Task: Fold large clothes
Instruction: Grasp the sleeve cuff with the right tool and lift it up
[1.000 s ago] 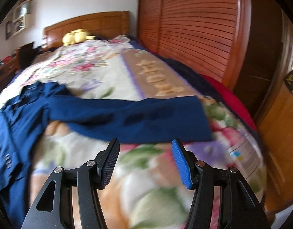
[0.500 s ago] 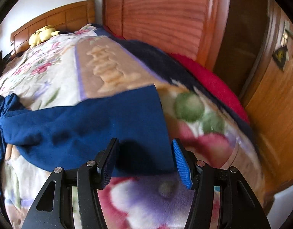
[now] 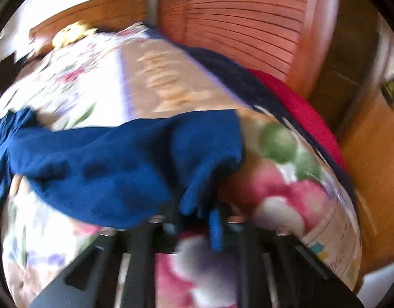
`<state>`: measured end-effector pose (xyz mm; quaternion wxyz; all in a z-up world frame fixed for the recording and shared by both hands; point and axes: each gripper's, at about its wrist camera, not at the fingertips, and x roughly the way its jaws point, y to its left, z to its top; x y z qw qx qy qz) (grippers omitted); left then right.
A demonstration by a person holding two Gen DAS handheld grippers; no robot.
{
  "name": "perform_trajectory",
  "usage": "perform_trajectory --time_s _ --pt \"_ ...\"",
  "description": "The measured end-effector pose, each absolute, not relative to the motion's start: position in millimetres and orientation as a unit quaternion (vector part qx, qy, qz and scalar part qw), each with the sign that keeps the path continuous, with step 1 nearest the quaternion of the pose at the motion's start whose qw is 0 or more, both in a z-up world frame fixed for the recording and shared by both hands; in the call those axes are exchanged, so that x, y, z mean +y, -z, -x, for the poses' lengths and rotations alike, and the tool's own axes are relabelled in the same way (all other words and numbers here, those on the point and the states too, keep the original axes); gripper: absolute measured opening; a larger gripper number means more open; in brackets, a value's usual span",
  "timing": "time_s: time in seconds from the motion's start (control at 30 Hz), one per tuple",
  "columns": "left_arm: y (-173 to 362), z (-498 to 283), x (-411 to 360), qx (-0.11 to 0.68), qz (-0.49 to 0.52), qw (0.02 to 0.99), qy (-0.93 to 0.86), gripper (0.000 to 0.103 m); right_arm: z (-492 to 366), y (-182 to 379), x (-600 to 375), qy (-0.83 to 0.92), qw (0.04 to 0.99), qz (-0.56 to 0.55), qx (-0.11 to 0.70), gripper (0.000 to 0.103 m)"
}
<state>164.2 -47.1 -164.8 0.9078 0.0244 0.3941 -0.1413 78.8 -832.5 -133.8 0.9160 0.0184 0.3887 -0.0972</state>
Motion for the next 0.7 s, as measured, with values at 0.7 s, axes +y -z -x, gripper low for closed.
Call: perform_trajectory --time_s 0.7 --pt "106.8 -113.9 -8.5 0.339 -0.023 0.934 0.107 0.04 -17.1 -62.6 -620.2 -0.123 0.971 0.077 0.19 0.008"
